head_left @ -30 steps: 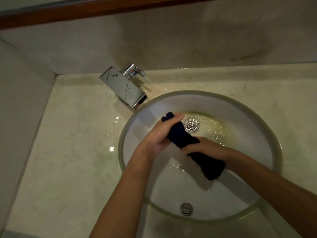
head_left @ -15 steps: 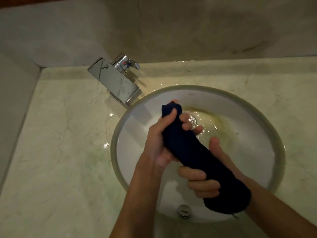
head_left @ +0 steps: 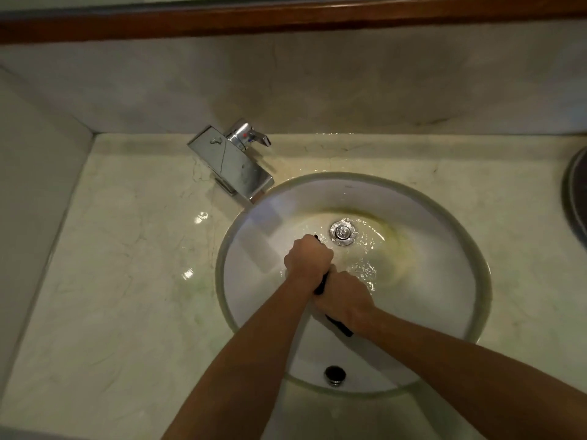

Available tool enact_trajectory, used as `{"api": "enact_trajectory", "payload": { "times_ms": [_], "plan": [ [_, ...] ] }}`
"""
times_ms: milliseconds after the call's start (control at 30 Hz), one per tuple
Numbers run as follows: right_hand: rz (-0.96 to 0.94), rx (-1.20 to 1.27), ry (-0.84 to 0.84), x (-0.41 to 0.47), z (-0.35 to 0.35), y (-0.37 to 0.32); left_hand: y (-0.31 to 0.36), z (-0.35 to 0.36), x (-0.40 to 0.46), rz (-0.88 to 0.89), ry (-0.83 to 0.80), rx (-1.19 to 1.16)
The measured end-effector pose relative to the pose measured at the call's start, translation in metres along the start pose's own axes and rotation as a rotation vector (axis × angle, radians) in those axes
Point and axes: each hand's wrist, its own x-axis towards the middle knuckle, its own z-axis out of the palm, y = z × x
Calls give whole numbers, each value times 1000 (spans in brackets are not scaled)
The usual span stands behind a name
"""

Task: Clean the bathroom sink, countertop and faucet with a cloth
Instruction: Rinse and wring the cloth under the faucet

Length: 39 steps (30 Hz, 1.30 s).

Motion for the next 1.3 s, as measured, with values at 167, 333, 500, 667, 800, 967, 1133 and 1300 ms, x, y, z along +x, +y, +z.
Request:
{"api": "enact_trajectory", "payload": {
  "times_ms": [167,333,500,667,800,967,1133,1300],
  "plan": [
    [106,485,-181,-11,-40,0,-2,-24,3,-131,-135,-630],
    [37,1564,-992,-42,-90,33,-19,-86,-28,-86,-742,-1367],
    [-247,1880,-1226,-60,-88,47,-26,-89,-57,435,-887,-1620],
    [-354,1855,-1324,-74,-81,39,-14,-69,-76,522,-708,-1645],
    [-285,1766,-1336,-71,-85,33,-7,-61,-78,384,-627,-1650],
    [-52,1503,-974,-66,-96,31,-1,-58,-64,166,-577,-1576],
    [65,1447,-774,-58,-95,16,-2,-54,-51,128,-552,-1555],
    [13,1573,-958,-55,-86,12,-6,-60,-47,139,-537,-1645]
  ]
}}
